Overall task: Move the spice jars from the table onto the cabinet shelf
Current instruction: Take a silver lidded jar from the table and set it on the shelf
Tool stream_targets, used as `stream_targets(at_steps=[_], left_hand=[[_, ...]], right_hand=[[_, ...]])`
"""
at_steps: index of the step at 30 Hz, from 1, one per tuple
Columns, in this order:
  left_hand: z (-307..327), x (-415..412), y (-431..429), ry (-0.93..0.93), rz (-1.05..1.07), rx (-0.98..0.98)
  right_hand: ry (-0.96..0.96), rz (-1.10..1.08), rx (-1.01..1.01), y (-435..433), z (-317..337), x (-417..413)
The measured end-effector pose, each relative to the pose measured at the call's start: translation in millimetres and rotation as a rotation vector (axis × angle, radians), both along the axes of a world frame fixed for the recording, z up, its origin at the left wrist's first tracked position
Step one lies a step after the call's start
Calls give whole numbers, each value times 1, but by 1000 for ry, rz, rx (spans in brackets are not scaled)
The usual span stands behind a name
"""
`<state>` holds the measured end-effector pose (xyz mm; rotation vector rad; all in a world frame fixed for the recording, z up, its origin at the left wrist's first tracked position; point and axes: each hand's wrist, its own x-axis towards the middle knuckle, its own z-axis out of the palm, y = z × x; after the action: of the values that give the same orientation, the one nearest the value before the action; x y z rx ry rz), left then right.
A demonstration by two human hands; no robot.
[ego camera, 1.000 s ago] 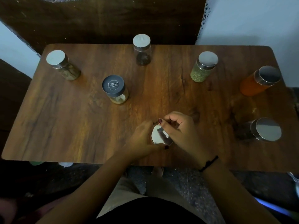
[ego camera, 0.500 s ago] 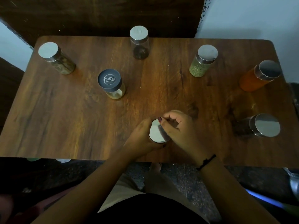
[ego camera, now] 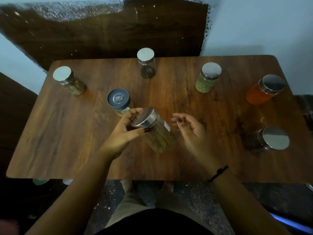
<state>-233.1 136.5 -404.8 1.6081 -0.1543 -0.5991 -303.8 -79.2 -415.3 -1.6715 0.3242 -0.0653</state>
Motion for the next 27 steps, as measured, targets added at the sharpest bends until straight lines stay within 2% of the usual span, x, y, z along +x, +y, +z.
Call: stream_targets(at_steps=[3, 7, 10, 12, 17, 23, 27], left_hand=[[17, 7, 2, -32, 10, -17], [38, 15, -6, -80, 69, -4], [55, 18, -10, -116, 93, 8], [66, 20, -12, -147, 89, 17], [92, 23, -11, -200, 116, 3], [110, 21, -20, -63, 325, -124], [108, 15, -26, -22, 331, -181]], right_hand=[[26, 98, 56, 4, 12, 0], [-33, 194, -55, 15, 23, 0], [-130, 183, -200, 23, 33, 1], [-162, 160, -213, 26, 39, 3], [-166, 128, 30, 26, 54, 9], [-181, 145, 310, 29, 91, 24], [-180, 179, 441, 36, 103, 29]])
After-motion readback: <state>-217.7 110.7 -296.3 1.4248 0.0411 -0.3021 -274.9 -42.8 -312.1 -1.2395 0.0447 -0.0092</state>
